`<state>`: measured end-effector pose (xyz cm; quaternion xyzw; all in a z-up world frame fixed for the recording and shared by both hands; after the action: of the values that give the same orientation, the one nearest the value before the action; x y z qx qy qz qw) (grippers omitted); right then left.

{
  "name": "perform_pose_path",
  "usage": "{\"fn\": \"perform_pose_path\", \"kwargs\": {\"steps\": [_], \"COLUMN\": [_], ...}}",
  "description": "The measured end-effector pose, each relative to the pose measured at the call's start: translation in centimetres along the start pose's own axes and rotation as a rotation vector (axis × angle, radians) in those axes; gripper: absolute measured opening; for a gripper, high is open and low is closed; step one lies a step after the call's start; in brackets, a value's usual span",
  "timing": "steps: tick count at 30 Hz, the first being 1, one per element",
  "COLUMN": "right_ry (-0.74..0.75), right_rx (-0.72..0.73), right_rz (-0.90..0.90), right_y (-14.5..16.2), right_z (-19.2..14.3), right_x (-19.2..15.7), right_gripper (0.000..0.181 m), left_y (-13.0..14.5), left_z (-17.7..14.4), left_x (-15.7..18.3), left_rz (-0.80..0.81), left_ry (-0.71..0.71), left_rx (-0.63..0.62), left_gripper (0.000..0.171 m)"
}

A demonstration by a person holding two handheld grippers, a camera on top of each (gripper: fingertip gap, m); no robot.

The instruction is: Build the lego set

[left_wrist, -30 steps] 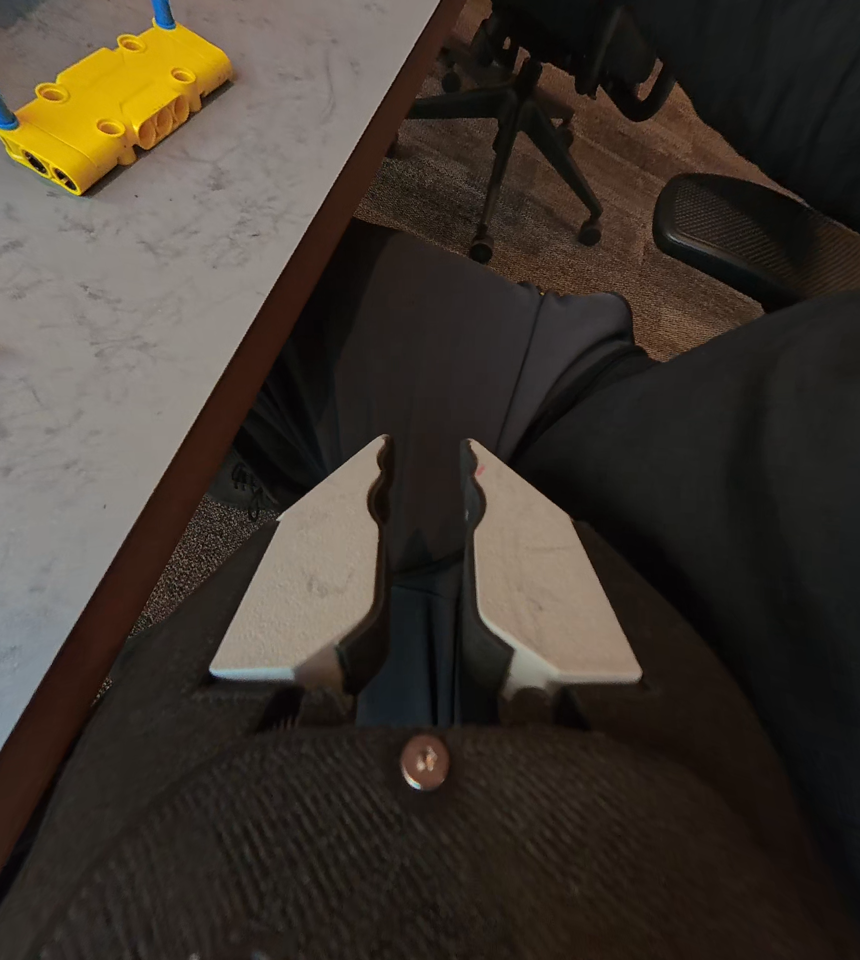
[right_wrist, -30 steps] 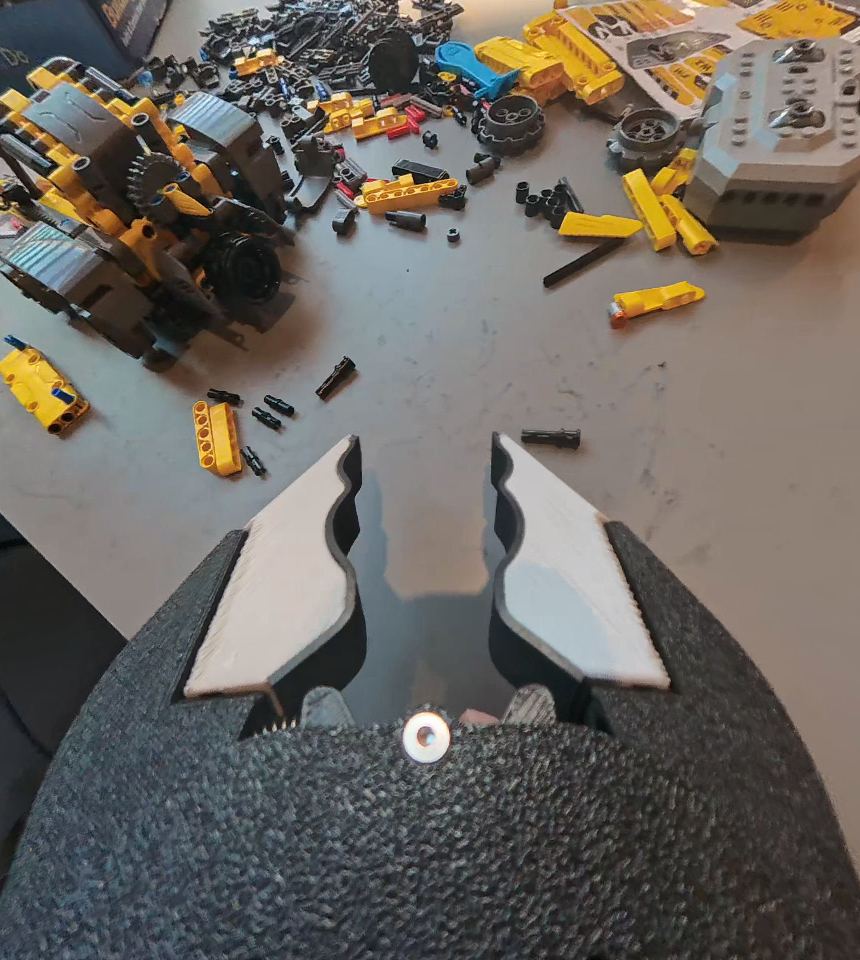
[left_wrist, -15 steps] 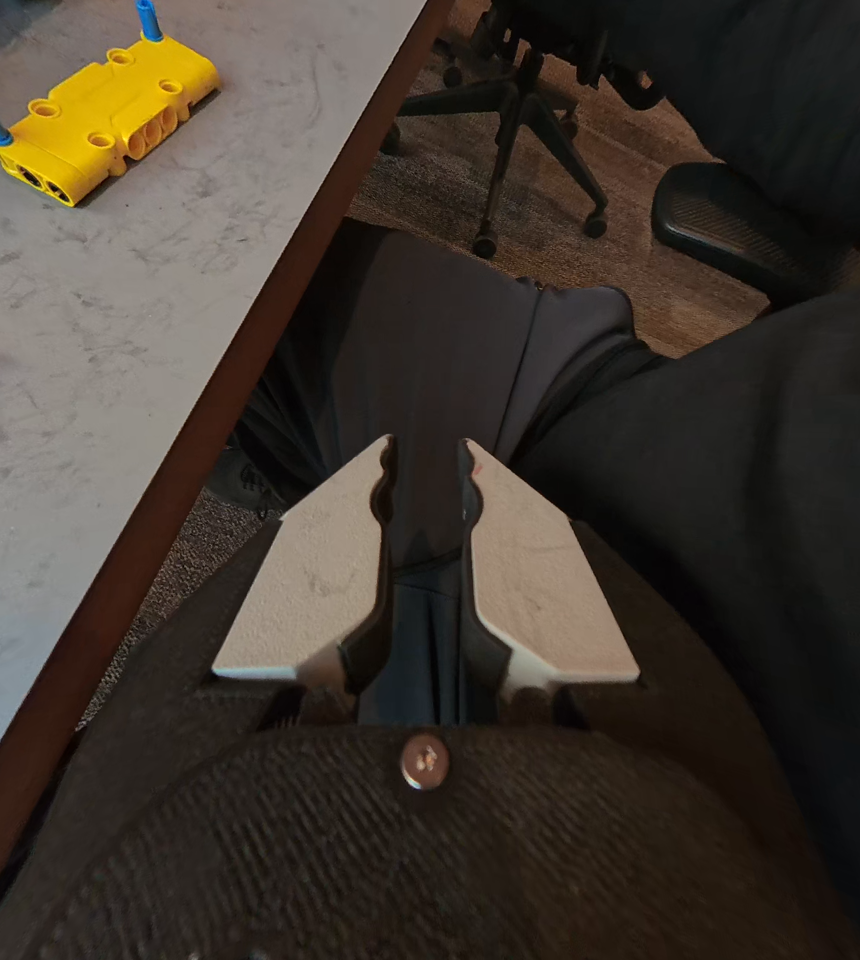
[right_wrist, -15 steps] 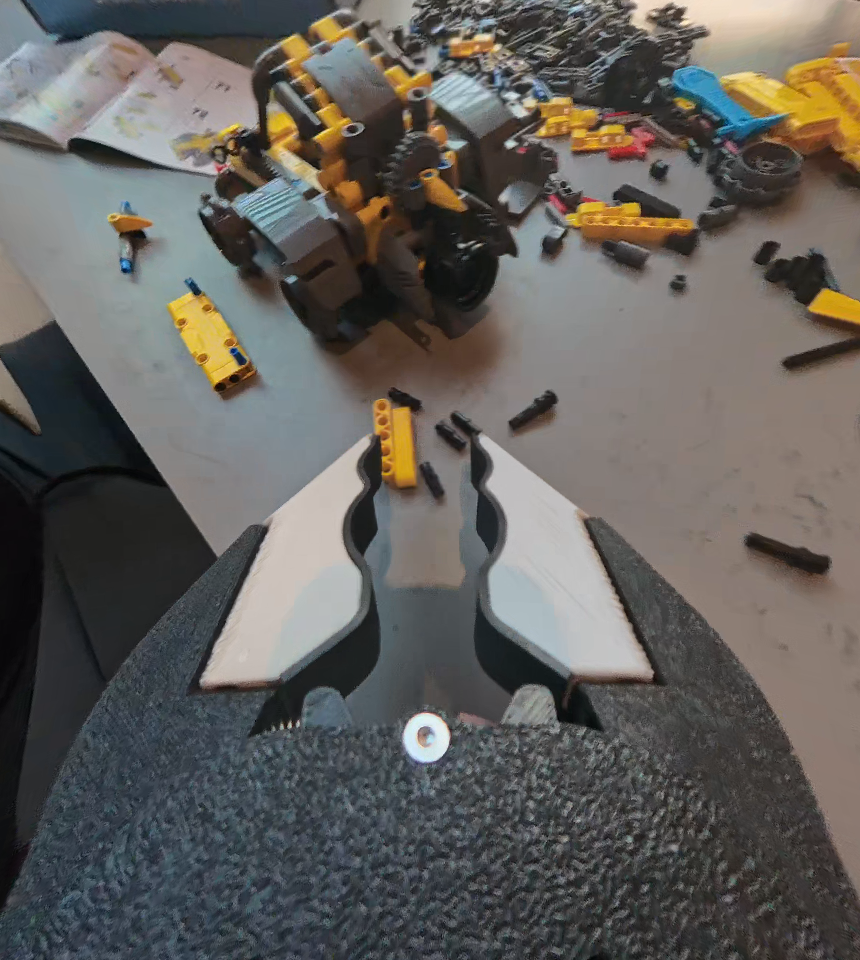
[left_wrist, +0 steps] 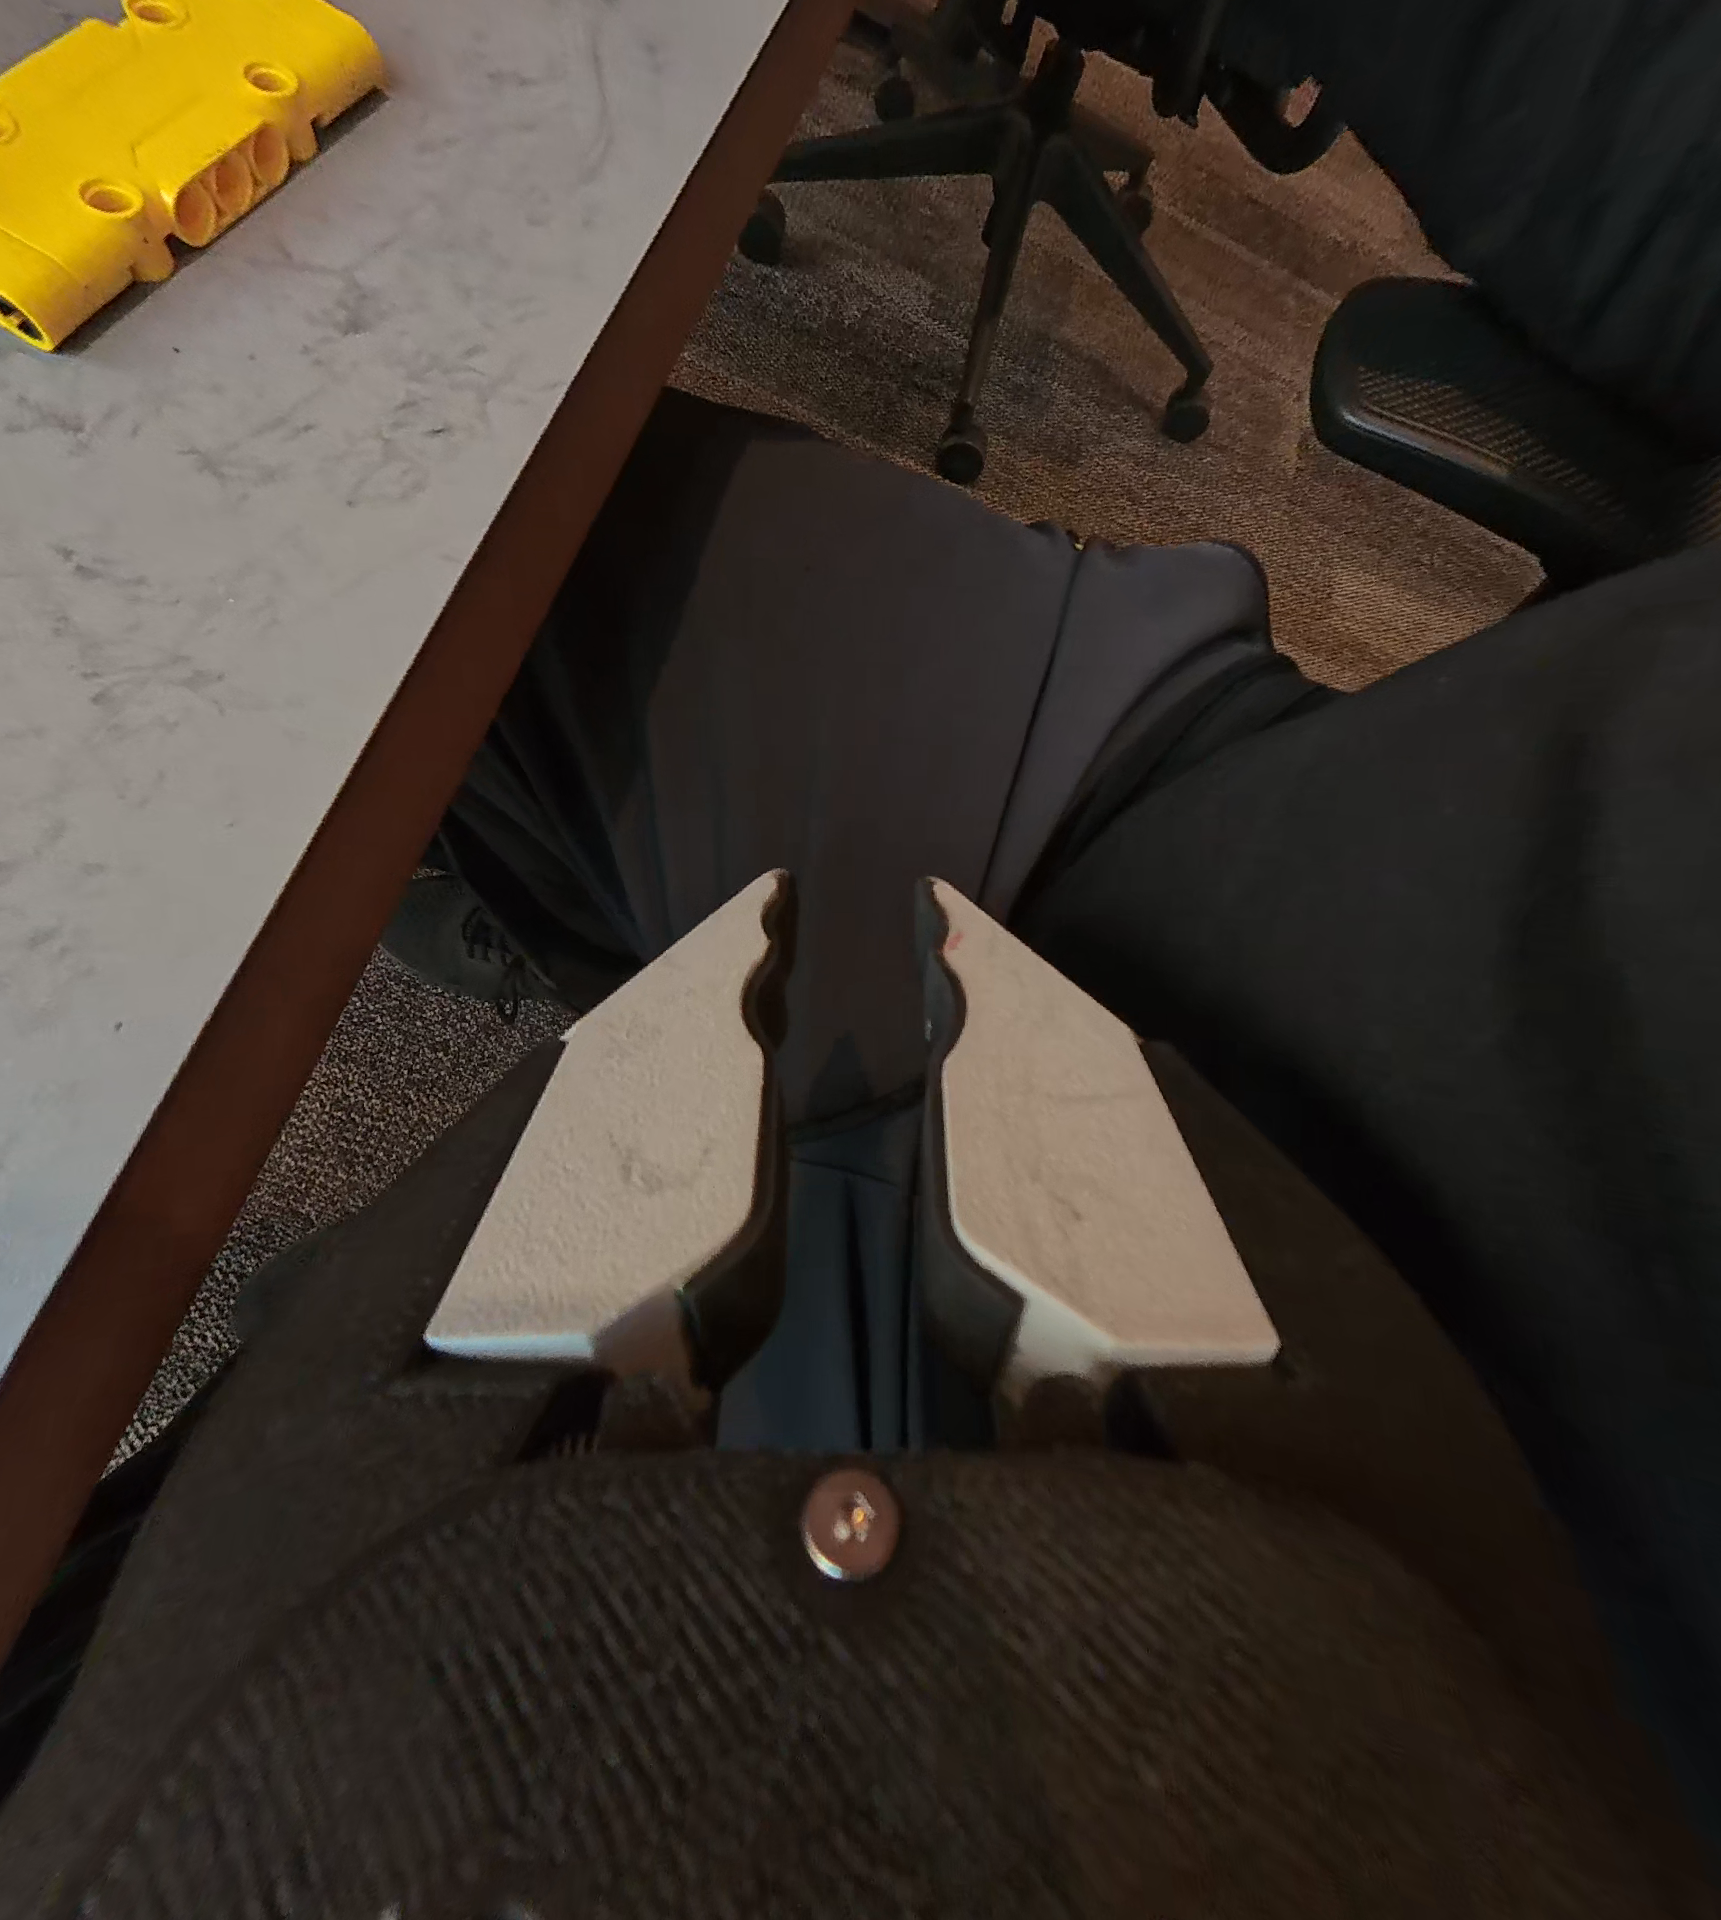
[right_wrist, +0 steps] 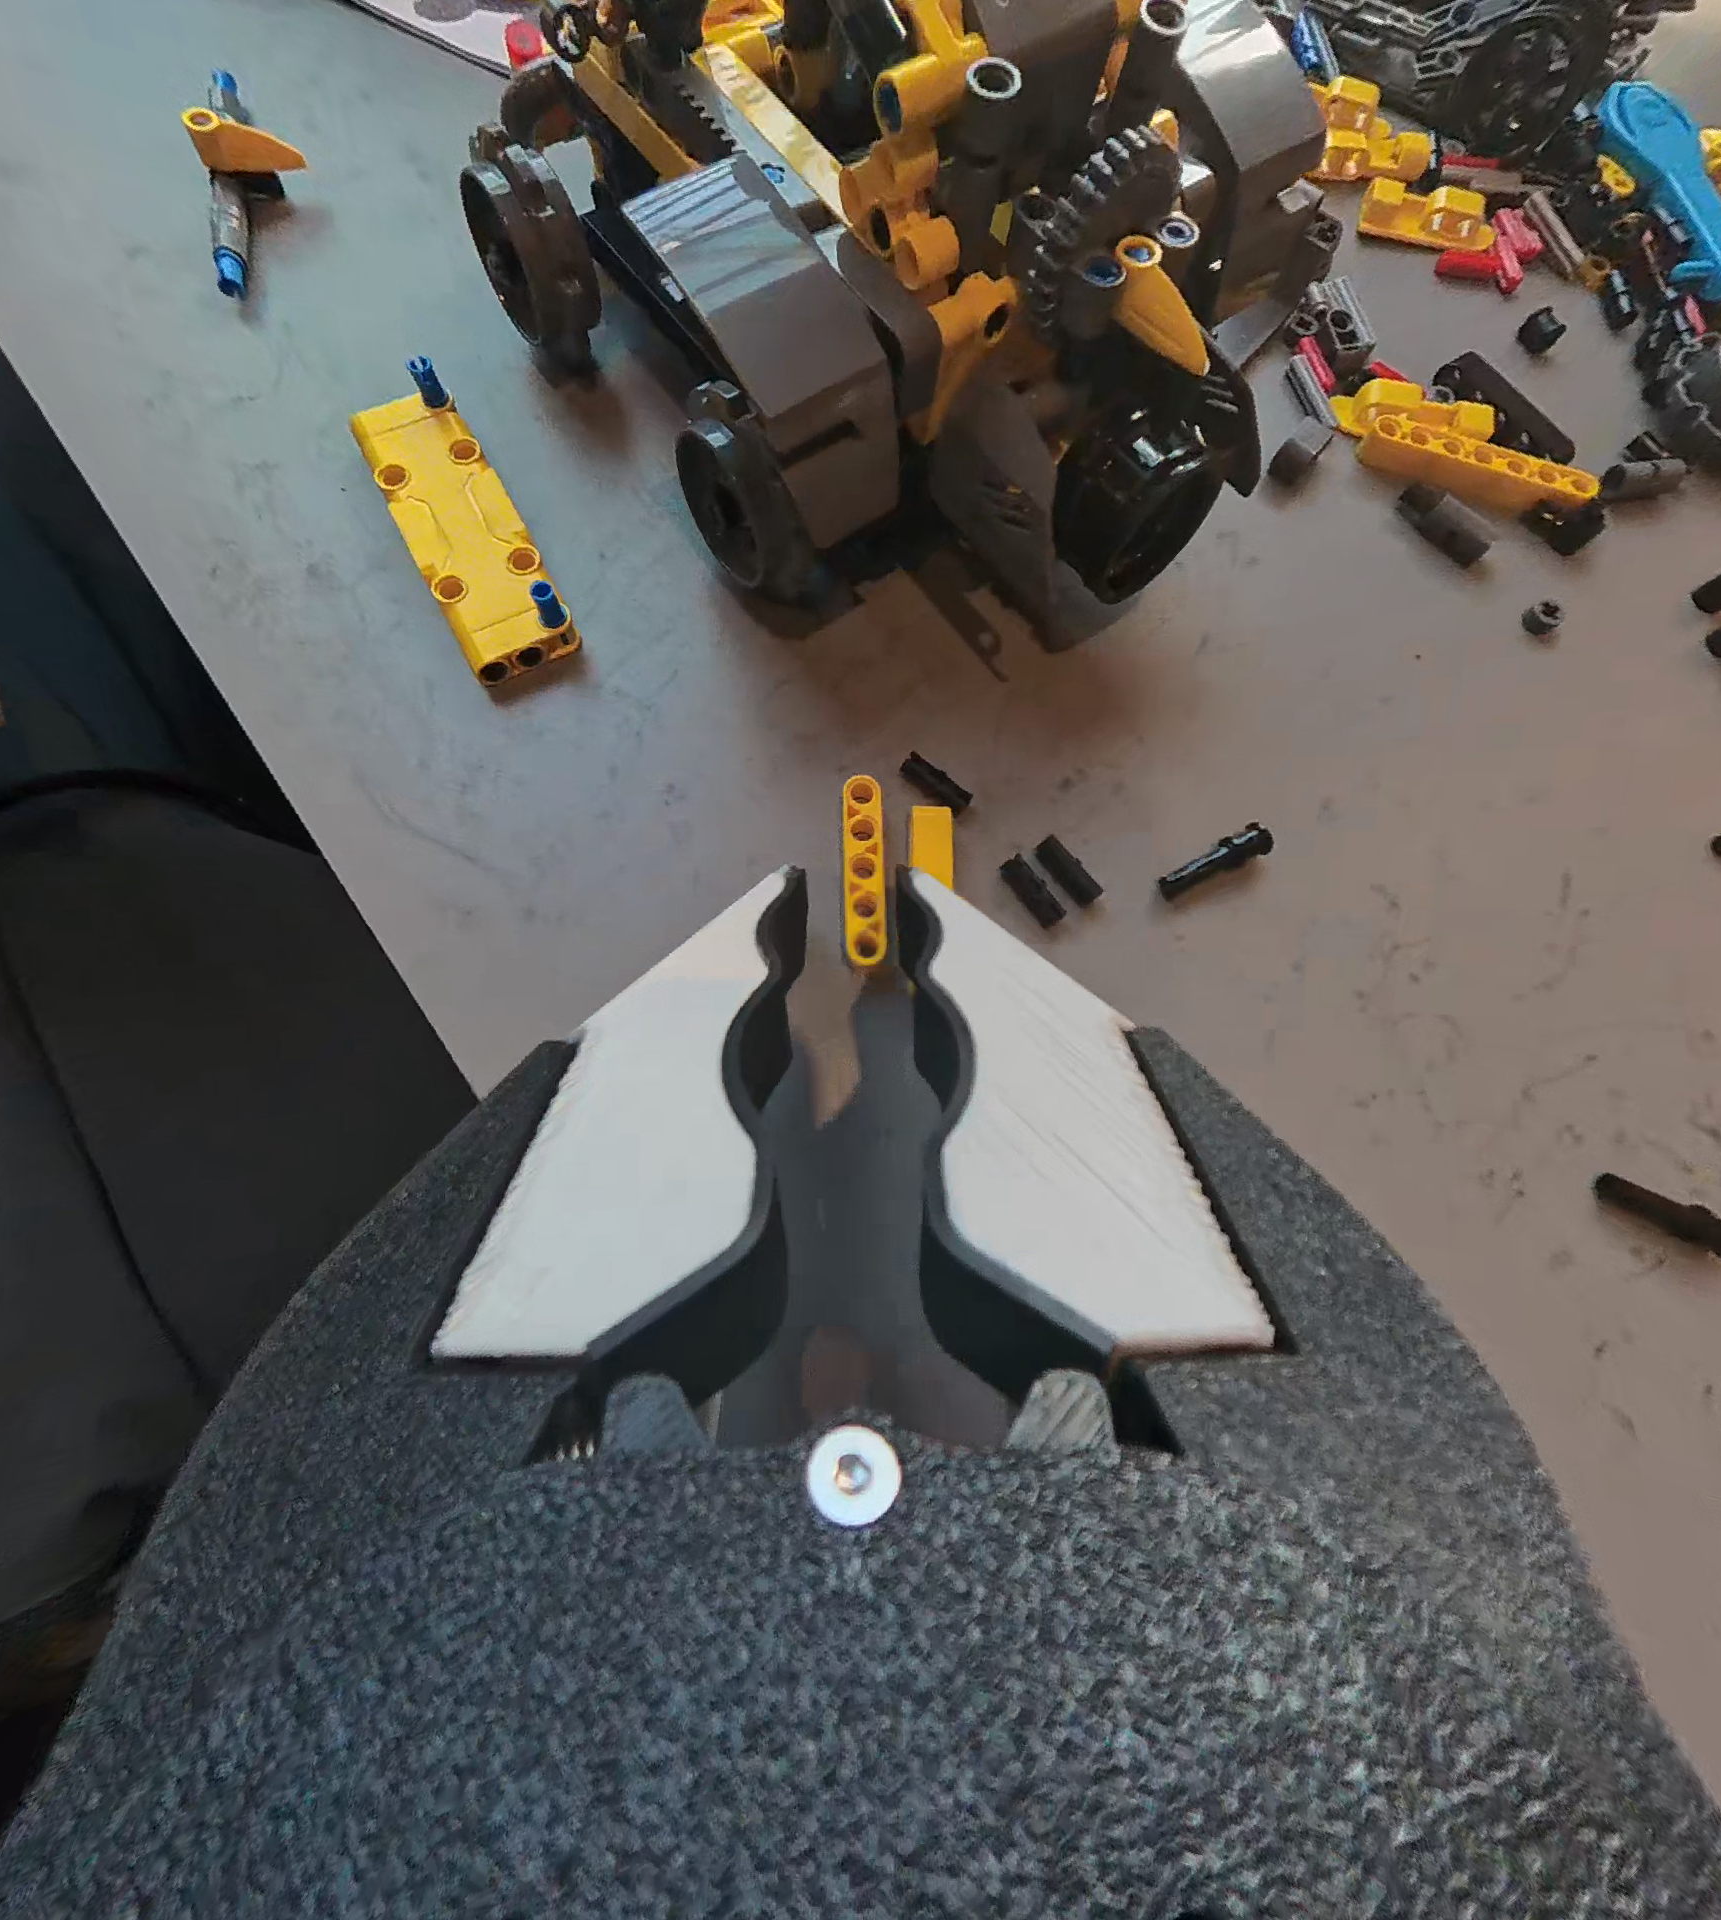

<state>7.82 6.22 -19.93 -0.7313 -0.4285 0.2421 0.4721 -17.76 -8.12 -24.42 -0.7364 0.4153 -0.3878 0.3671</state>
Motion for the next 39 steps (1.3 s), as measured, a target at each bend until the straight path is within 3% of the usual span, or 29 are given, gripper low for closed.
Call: {"fn": "perform_pose_path", "kwargs": {"steps": [8,18,35,39], "right_ry": [-0.044,-0.266,-0.226,-0.227], "right_rx": [-0.085,-0.114,-0.146,-0.043], "right_rz": [-0.04,-0.066,-0.082,-0.031], "right_y": [0.1,-0.1,-0.1,-0.5], "right_z": [0.7,0.0,-0.5,-1.0], "right_x": [-0.6,-2.9,-1.9,-2.0], "right_gripper": [0.008,0.008,0.012,0.013], "left_y": [0.0,-0.1,-0.1,0.0], "left_z": [-0.1,-0.4,-0.3,-0.3], "left_x": [-0.1,-0.1,0.1,0.0], "left_rz": [0.005,0.014,0.035,0.032], "left_ry": [-0.002,-0.008,-0.007,-0.009], "left_rx": [-0.001,0.001,-0.011,-0.011], "left_gripper": [0.019,0.019,0.02,0.019]}}
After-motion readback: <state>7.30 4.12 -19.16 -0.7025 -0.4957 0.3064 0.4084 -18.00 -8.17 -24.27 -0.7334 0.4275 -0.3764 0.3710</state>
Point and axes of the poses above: each gripper's, where its closed fingertips meet, z out along the fingers, y out of its underside, x = y × z across the jaws, the point moved 8 cm from there along -z, back along the fingers, and after that the axes turned 15 degrees about x, right-handed, at the moved point
